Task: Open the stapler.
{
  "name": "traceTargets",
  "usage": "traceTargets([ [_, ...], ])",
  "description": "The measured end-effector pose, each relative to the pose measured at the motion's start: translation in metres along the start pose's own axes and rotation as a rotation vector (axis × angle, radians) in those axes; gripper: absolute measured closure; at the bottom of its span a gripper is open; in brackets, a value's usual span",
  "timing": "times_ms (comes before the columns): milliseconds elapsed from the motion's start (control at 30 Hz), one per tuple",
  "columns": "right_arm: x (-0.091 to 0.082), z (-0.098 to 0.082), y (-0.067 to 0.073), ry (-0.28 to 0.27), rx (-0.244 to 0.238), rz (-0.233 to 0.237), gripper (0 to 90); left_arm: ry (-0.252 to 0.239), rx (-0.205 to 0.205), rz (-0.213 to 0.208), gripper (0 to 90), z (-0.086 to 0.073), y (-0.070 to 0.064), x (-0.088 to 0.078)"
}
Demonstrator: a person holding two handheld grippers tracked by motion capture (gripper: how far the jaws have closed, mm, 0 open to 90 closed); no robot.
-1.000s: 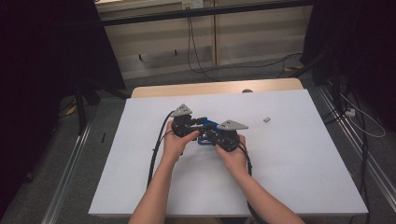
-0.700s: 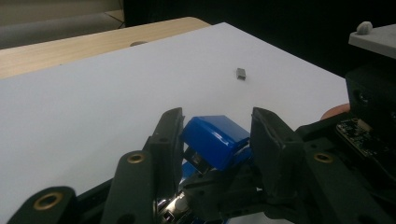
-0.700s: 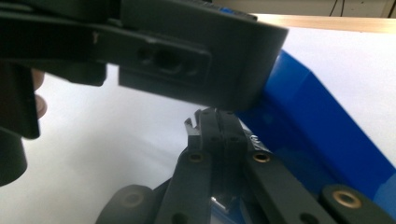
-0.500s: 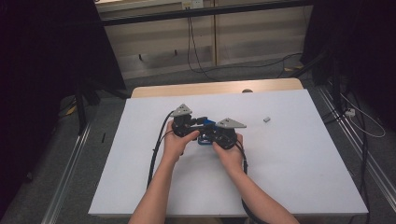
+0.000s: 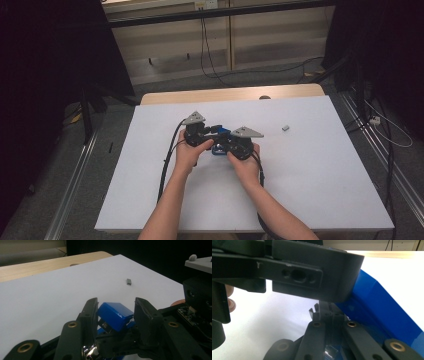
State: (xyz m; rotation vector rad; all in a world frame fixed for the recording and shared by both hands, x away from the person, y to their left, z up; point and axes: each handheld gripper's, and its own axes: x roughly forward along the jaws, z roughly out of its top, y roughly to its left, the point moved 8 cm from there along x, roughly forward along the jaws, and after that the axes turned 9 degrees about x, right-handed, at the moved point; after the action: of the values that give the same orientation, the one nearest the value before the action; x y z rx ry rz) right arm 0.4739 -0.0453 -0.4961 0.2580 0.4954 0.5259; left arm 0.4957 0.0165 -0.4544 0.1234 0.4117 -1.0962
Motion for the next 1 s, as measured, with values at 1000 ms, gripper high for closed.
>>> traceTargets([
  [1000, -0.002, 0.002, -0.003, -0.020, -0.016, -0.036, 90.0, -0.003, -0.009, 0.067, 70.7, -0.006, 0.026, -0.030],
])
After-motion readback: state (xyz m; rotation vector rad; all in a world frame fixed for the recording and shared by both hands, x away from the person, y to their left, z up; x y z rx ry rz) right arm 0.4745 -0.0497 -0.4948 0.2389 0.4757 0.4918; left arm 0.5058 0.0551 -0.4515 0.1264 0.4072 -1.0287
